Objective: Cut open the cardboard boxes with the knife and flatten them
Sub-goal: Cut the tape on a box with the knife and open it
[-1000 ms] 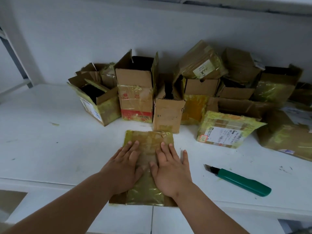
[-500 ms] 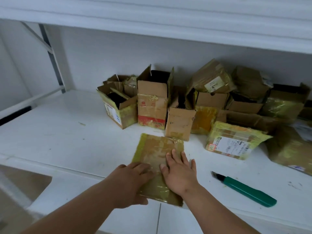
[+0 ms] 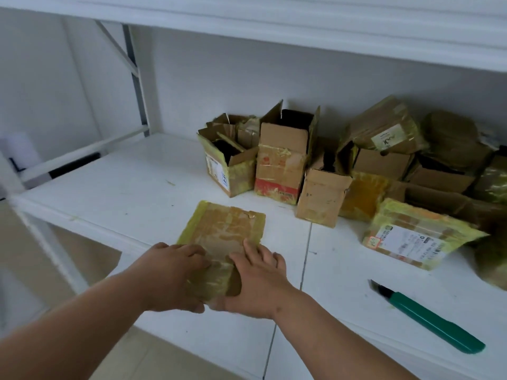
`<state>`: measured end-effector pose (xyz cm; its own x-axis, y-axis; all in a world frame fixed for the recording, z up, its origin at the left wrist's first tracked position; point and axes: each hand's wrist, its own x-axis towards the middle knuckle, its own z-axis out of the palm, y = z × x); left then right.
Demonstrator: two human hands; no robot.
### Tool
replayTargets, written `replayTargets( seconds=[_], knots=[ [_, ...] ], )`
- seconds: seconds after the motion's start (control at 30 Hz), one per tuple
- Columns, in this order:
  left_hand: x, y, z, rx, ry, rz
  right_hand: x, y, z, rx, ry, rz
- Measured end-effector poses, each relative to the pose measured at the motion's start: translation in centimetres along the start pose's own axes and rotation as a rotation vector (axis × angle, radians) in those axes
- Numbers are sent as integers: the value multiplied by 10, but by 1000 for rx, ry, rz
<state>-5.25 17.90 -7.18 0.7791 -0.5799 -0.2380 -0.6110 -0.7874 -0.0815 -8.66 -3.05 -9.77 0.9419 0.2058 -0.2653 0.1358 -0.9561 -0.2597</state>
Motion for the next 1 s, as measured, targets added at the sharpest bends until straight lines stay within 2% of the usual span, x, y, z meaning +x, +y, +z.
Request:
replayTargets(
  seconds=[0.13, 0.37, 0.57, 0.8, 0.87, 0.9, 1.0],
  knots=[
    [-12, -40, 6, -24, 48, -60, 34, -25, 0, -118, -74, -95],
    [-2, -143, 12, -89, 34, -189, 116, -84, -6, -79, 61, -185],
    [33, -205, 4, -12, 20, -239, 176, -123, -15, -130, 112, -131],
    [81, -252, 4, 117, -42, -196, 218, -133, -26, -143, 196, -26],
    [97, -266, 7, 62, -16, -221, 223, -123, -33, -84, 323, -14],
    [105, -272, 10, 23, -5, -249, 224, -117, -37, -69, 442, -19],
    [134, -286, 15, -80, 23, -315, 225, -99, -50, -85, 937, -24]
  ],
)
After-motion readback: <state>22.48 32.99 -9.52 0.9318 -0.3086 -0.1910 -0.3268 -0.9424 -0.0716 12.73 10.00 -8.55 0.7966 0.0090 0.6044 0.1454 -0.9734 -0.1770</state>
